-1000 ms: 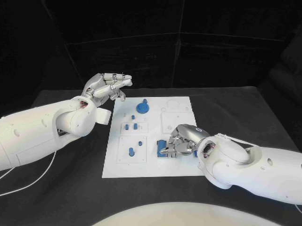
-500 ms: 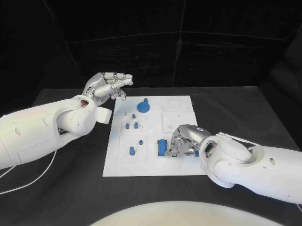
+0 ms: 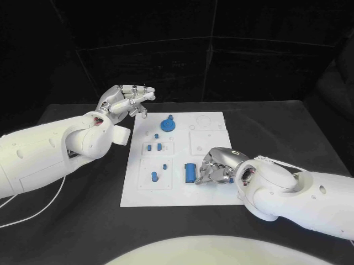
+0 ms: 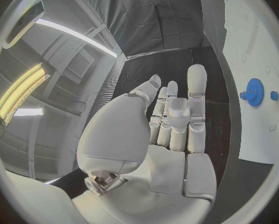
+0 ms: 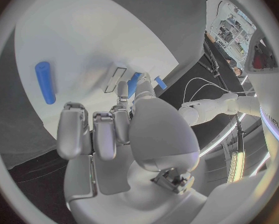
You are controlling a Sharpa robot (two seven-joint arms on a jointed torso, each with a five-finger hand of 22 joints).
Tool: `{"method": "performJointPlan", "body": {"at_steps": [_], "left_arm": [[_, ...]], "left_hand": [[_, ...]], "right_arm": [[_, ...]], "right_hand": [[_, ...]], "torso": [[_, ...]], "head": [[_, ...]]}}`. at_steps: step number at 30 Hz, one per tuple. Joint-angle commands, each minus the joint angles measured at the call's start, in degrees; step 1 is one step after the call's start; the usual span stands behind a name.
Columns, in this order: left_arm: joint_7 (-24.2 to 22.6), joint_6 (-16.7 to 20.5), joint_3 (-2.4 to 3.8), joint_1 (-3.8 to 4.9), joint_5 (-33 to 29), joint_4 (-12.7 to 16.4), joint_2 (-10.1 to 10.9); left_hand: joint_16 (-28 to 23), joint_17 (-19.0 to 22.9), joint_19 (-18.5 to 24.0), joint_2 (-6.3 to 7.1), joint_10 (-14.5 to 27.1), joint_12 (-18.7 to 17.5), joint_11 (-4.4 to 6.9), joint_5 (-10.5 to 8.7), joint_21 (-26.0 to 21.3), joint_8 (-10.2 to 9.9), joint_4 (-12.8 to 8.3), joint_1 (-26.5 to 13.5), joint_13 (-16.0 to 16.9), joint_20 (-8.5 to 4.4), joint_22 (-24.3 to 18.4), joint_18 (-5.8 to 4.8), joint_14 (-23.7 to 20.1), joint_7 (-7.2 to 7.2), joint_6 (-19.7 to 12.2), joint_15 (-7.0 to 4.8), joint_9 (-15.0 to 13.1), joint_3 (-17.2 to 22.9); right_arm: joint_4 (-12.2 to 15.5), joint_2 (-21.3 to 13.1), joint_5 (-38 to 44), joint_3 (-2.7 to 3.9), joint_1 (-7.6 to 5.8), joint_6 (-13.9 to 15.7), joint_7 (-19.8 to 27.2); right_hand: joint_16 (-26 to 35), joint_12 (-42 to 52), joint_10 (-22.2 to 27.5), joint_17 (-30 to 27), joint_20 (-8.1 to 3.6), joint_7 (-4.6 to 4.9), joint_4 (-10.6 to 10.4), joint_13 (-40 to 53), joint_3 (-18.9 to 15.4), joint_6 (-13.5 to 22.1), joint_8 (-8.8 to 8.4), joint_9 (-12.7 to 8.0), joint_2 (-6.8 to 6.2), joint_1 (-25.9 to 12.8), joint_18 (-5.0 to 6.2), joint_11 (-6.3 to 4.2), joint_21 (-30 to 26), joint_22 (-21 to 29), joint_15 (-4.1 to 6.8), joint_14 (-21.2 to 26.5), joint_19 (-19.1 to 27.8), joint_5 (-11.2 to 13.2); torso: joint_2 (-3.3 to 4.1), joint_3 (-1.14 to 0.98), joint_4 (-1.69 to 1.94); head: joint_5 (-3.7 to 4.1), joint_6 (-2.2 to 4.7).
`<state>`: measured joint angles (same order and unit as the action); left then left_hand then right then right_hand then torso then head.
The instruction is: Assemble the parts on the task board
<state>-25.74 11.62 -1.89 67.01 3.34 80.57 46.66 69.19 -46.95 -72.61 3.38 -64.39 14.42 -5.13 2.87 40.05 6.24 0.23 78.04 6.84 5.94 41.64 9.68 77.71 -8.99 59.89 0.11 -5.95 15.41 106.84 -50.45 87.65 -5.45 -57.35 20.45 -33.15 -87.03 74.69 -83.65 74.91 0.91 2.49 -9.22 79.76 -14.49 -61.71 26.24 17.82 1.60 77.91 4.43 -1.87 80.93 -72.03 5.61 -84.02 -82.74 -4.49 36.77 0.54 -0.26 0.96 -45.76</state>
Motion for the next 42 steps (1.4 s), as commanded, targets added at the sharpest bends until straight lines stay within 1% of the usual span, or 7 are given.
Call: {"method": "performJointPlan", "body": {"at_steps": [1, 7, 13, 18, 28, 35, 42], "left_arm": [[-0.1, -0.6, 0.04, 0.07, -0.2, 0.1, 0.0], [-0.1, -0.5, 0.03, 0.07, -0.2, 0.2, 0.3], [-0.1, -0.4, 0.00, 0.07, -0.2, 0.3, 0.4], [-0.2, -0.5, -0.04, 0.07, -0.2, 0.5, 0.4], [-0.2, -0.5, -0.34, 0.07, -0.2, 0.7, 0.3], [-0.2, -0.6, -0.50, 0.07, -0.2, 0.7, 0.2], [-0.2, -0.7, -0.57, 0.07, -0.2, 0.7, 0.2]], "left_hand": [[0.0, 0.0, 0.2, -0.24, 0.4, 0.3, 0.18, 0.16, -0.3, 0.2, 0.0, 0.3, 0.1, -0.07, -0.1, 0.43, -0.4, -0.07, -0.1, 0.04, 0.1, -0.2], [0.0, 0.0, 0.2, -0.24, 0.4, 0.3, 0.18, 0.16, -0.3, 0.2, 0.0, 0.3, 0.1, -0.07, -0.1, 0.43, -0.4, -0.07, -0.1, 0.04, 0.1, -0.2], [0.0, 0.0, 0.2, -0.24, 0.4, 0.3, 0.18, 0.16, -0.3, 0.2, 0.0, 0.3, 0.1, -0.07, -0.1, 0.43, -0.4, -0.07, -0.1, 0.04, 0.1, -0.2], [0.0, 0.0, 0.2, -0.24, 0.4, 0.3, 0.18, 0.16, -0.3, 0.2, 0.0, 0.3, 0.1, -0.07, -0.1, 0.43, -0.4, -0.07, -0.1, 0.04, 0.1, -0.2], [0.0, 0.1, 0.2, -0.25, 0.5, 0.3, 0.17, 0.15, -0.4, 0.2, 0.0, 0.4, 0.1, -0.07, -0.1, 0.43, -0.4, -0.07, -0.1, 0.04, 0.1, -0.3], [0.0, 0.1, 0.2, -0.25, 0.5, 0.3, 0.17, 0.15, -0.4, 0.2, 0.0, 0.4, 0.1, -0.07, -0.1, 0.43, -0.4, -0.07, -0.1, 0.04, 0.1, -0.3], [0.1, 0.1, 0.2, -0.27, 0.5, 0.4, 0.16, 0.15, -0.4, 0.3, 0.1, 0.3, 0.1, -0.06, -0.2, 0.44, -0.4, -0.08, -0.1, 0.05, 0.1, -0.3]], "right_arm": [[0.6, -0.7, -0.2, 0.01, -0.08, 1.6, 1.8], [3.4, -6.0, -3.3, 0.02, -0.10, 6.2, 6.8], [5.4, -11.8, -3.0, 0.03, -0.15, 7.3, 7.1], [5.3, -14.8, -1.8, 0.02, -0.15, 7.6, 5.9], [3.2, -15.8, 0.3, -0.01, -0.07, 5.3, 2.4], [1.6, -14.1, 0.7, -0.04, -0.01, 2.5, 1.4], [0.5, -12.5, 0.8, -0.06, 0.04, 1.2, 1.2]], "right_hand": [[0.3, -0.7, 0.1, 8.3, 0.14, 0.22, -0.3, -2.6, -0.8, 1.1, -0.75, -0.1, -0.37, -1.1, -0.81, 0.28, 0.1, 0.2, -0.36, -4.7, 0.0, 0.0], [0.4, -1.4, 0.6, 8.1, 0.99, 1.76, -0.9, -3.0, -1.1, 4.5, -4.03, -1.1, 0.45, -0.9, -0.75, 1.55, -0.1, 0.6, -1.39, -4.6, 0.3, -2.7], [0.4, -2.2, 1.0, 8.1, 1.76, 2.78, -0.6, -3.4, -0.7, 5.8, -7.25, -2.4, 2.46, 0.9, -0.73, 2.41, -0.1, 0.5, -2.13, -4.6, 0.4, -5.5], [0.5, -2.8, 1.2, 7.9, 2.09, 3.04, -0.9, -3.7, -1.1, 5.3, -8.72, -3.2, 2.79, 1.0, -0.65, 2.66, -0.3, 0.8, -2.40, -4.6, 0.5, -7.6], [1.0, -3.8, 1.5, 7.2, 2.06, 2.67, -2.6, -4.2, -2.8, 3.2, -9.68, -3.6, 2.57, -0.6, -0.44, 2.42, -0.8, 1.6, -2.25, -4.4, 0.9, -8.2], [1.0, -3.7, 1.5, 7.2, 1.98, 2.52, -3.3, -4.2, -3.4, 2.6, -9.86, -3.6, 2.35, -1.1, -0.43, 2.31, -0.9, 1.7, -2.16, -4.4, 0.9, -7.7], [1.0, -3.7, 1.4, 7.2, 1.95, 2.48, -3.5, -4.1, -3.6, 2.5, -9.96, -3.6, 2.18, -1.2, -0.43, 2.27, -0.9, 1.7, -2.13, -4.4, 0.9, -7.6]], "torso": [[-0.05, 0.04, 0.04], [-0.12, 0.02, -0.07], [-0.15, 0.09, -0.25], [-0.23, 0.04, -0.57], [-0.13, 0.00, -0.53], [-0.14, 0.04, -0.28], [-0.14, 0.05, -0.31]], "head": [[0.00, 0.06], [0.08, 0.18], [0.75, 0.44], [1.61, 0.55], [2.17, 0.68], [2.33, 0.55], [2.15, 0.36]]}}
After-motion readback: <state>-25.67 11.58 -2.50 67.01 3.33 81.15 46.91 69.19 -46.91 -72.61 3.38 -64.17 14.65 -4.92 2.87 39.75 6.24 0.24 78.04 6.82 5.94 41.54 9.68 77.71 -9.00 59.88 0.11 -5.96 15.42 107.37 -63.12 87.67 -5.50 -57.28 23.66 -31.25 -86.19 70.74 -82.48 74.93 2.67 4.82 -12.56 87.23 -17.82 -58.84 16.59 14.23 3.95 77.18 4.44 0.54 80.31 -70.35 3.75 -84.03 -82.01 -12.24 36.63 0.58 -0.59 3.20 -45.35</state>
